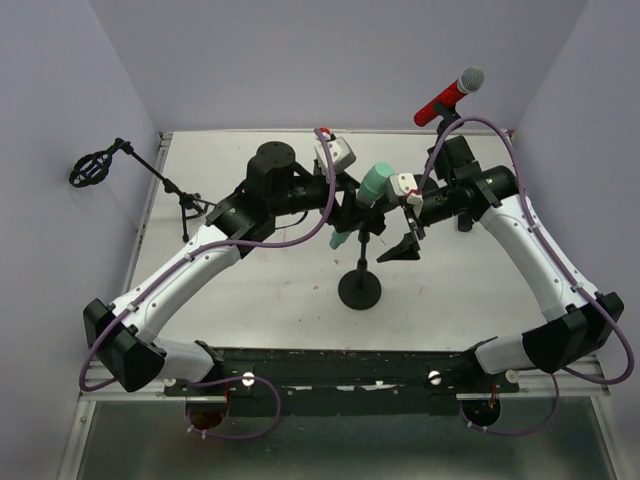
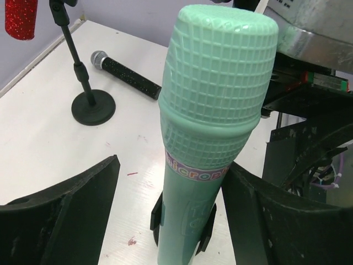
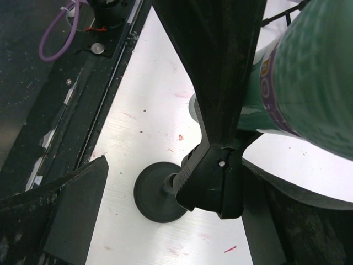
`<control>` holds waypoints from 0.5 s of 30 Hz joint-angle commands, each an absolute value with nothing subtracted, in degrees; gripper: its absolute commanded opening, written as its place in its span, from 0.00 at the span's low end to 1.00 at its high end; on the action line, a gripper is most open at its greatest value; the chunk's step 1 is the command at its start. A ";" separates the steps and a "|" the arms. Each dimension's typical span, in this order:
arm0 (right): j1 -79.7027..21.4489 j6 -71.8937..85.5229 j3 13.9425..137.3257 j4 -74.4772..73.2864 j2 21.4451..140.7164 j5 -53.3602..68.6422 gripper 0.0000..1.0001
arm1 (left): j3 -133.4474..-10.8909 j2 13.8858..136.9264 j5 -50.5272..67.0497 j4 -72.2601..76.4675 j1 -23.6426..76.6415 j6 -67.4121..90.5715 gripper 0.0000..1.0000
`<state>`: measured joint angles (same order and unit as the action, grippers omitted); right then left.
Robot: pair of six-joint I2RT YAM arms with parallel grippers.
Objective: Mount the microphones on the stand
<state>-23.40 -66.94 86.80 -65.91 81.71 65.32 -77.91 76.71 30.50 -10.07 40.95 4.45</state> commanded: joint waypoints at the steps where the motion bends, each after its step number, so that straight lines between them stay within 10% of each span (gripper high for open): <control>1: -22.33 -62.85 84.82 -61.79 79.54 66.53 1.00 | -77.34 73.30 29.35 -9.23 40.96 5.45 0.81; 15: -17.49 -52.74 75.15 -50.98 70.40 65.65 1.00 | -60.22 56.70 19.87 5.70 40.69 4.57 0.98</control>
<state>-18.74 -56.97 77.38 -54.85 72.53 65.28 -66.35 62.15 25.89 -2.35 40.95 4.64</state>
